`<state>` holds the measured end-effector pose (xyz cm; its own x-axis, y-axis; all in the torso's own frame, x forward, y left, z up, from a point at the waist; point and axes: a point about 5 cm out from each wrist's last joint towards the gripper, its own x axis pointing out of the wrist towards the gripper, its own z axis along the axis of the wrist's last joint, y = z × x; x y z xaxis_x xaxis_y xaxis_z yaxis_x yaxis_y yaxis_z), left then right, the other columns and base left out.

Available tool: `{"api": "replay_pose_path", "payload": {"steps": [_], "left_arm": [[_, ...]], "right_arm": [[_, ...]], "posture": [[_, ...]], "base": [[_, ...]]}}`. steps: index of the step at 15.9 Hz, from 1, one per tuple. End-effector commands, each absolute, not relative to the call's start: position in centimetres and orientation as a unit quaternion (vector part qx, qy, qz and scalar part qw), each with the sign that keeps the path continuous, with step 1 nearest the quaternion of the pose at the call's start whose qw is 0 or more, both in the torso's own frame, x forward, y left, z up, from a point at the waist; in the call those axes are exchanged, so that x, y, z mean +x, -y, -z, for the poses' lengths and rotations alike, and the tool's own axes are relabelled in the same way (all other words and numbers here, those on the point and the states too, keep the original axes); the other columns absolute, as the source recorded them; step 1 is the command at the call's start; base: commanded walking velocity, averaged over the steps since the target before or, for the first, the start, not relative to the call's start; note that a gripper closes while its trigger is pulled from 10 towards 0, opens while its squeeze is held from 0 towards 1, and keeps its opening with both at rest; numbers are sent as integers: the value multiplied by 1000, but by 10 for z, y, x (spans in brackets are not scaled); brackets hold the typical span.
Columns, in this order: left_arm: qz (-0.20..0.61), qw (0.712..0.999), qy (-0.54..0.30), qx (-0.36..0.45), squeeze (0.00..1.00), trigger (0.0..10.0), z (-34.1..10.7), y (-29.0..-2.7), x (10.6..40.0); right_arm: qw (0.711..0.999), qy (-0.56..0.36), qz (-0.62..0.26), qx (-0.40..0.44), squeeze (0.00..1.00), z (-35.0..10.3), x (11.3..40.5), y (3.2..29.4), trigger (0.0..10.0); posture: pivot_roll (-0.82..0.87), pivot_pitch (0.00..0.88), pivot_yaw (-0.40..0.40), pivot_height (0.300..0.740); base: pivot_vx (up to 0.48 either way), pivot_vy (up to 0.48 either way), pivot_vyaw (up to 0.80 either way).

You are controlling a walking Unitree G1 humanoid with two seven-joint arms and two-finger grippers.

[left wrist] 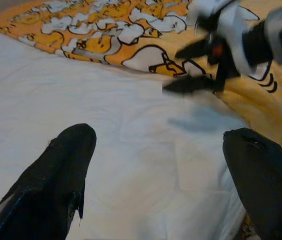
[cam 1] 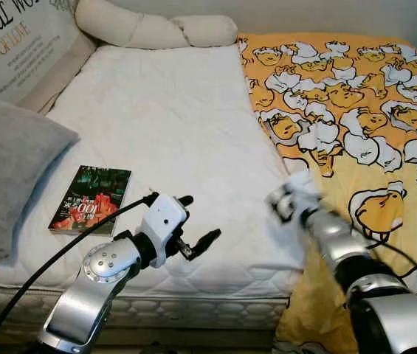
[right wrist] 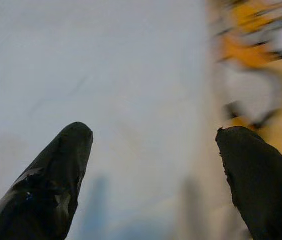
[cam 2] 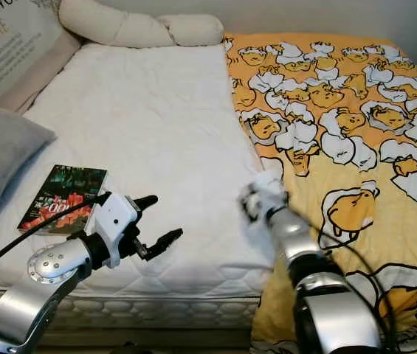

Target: Clean up the room

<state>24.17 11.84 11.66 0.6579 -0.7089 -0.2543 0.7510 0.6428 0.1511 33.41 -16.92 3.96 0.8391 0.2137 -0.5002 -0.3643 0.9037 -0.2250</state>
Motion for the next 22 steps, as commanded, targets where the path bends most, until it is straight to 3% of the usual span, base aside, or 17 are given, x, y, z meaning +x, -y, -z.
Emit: {"api": "replay_pose_path", "payload": {"steps": [1, 3, 8, 22], "left_arm": [[415, 897, -77, 129, 0, 10000, -124, -116, 241], [420, 894, -79, 134, 0, 10000, -126, -117, 240], [431, 887, -88, 138, 0, 10000, -127, -118, 234], [431, 887, -88, 138, 0, 10000, -127, -118, 234]], "right_arm": [[932, -261, -172, -183, 1000, -35, 332, 167, 10000], [927, -283, -164, -186, 1000, -29, 329, 169, 10000], [914, -354, -91, -175, 1000, -11, 311, 200, 10000], [914, -354, -91, -175, 1000, -11, 311, 200, 10000]], "posture": [[71, 47, 25, 740], [88, 71, 29, 740], [97, 114, 35, 740], [97, 114, 35, 740]], "base": [[0, 0, 0], [0, 0, 0], [0, 0, 0], [0, 0, 0]]}}
